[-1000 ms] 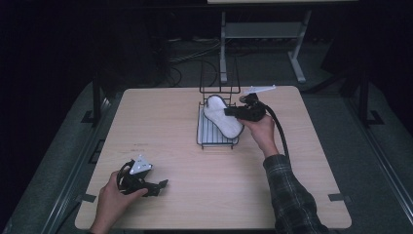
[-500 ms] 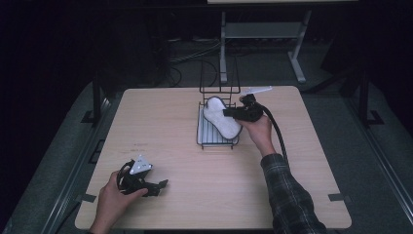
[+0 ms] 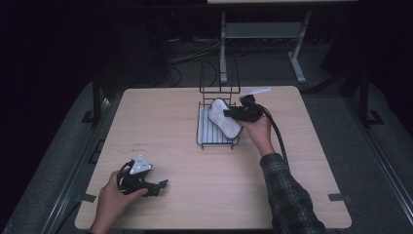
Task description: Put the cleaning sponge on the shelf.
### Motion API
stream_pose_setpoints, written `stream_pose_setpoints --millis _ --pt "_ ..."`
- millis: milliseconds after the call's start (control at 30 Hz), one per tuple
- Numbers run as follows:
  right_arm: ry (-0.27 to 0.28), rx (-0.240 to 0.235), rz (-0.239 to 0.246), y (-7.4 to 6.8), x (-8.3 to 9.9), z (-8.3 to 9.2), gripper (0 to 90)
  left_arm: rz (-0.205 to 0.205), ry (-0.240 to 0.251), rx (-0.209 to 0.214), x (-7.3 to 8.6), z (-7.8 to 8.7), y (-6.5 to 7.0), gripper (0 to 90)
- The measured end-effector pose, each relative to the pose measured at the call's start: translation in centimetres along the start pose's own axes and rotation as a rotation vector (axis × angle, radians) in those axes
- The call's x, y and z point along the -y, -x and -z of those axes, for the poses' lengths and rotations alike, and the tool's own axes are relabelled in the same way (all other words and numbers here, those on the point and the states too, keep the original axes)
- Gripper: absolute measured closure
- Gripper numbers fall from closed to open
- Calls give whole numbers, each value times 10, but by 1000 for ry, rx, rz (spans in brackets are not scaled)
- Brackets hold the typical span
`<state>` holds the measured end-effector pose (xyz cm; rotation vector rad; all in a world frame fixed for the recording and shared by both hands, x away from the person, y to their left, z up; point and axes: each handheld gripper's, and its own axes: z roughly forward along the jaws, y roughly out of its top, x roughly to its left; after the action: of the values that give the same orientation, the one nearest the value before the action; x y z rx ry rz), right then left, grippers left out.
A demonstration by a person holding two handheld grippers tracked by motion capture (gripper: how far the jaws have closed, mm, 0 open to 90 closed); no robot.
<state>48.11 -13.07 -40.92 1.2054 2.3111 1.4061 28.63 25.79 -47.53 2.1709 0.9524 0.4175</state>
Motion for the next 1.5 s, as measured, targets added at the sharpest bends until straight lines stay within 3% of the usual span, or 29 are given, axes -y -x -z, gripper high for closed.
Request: stream_pose_setpoints --millis 200,600,733,867,1033,1200,1500 --pt "-18 45 12 0 1 -1 495 0 0 0 0 0 0 127" --pt "-28 63 10 3 2 5 414 0 0 0 0 0 0 126" --pt "-15 48 10 4 7 15 558 0 0 0 0 0 0 127" --pt "-41 27 14 9 16 24 741 2 1 1 0 0 0 127" --pt "-59 29 37 10 29 33 887 2 1 1 0 0 0 127" --pt "-75 8 56 8 39 38 896 1 1 1 0 0 0 127" --pt "-99 -31 120 -14 41 28 896 2 1 1 0 0 0 127"
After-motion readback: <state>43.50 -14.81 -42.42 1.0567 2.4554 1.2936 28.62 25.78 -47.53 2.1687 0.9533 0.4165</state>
